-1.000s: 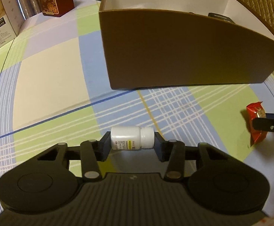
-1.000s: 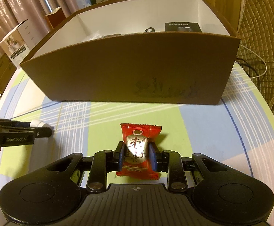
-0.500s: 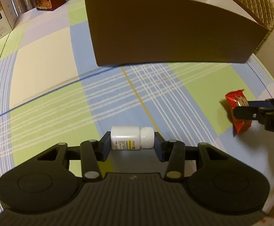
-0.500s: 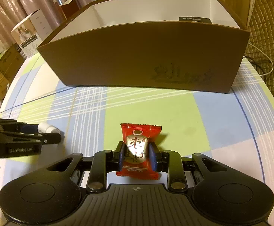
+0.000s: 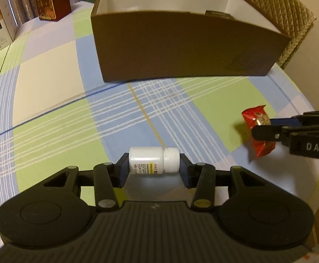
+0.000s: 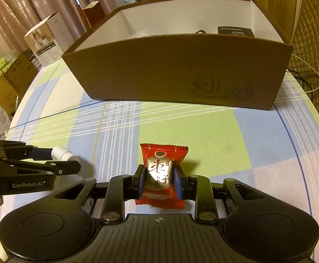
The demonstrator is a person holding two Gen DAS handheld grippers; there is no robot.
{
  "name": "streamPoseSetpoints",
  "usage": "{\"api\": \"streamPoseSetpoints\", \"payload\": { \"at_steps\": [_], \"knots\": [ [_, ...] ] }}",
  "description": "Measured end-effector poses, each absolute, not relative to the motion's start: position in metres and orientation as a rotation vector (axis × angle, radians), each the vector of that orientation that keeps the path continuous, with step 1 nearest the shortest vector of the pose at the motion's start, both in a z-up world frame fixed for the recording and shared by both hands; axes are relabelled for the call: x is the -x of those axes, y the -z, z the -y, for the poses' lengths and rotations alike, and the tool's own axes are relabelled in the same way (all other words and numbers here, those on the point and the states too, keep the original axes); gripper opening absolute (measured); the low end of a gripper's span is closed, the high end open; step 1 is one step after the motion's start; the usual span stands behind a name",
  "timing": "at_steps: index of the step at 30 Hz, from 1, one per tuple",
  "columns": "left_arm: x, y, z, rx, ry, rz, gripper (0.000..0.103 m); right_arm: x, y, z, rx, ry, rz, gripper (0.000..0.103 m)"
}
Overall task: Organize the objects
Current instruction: 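Lift pill bottle and candy packet and carry both over the brown box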
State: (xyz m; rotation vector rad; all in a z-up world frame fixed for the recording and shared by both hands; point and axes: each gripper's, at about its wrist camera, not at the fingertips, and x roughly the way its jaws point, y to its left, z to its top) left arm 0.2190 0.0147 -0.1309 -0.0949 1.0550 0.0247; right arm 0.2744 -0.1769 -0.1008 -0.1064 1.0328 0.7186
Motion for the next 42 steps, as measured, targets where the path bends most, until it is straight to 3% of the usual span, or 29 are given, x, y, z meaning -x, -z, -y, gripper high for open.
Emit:
{"api": "streamPoseSetpoints", "payload": {
  "at_steps": [18, 42],
  "knots": [
    [-0.237, 0.068, 0.0, 0.109, 0.034, -0.923, 0.041, -0.275, 0.048, 0.176, 0.055, -0.772, -0.916, 0.025],
    [-0.316, 0.036, 0.007, 0.062, 0.026, -0.853, 0.041, -0.34, 0.002, 0.168, 0.014, -0.781, -0.781, 0.025]
  ]
}}
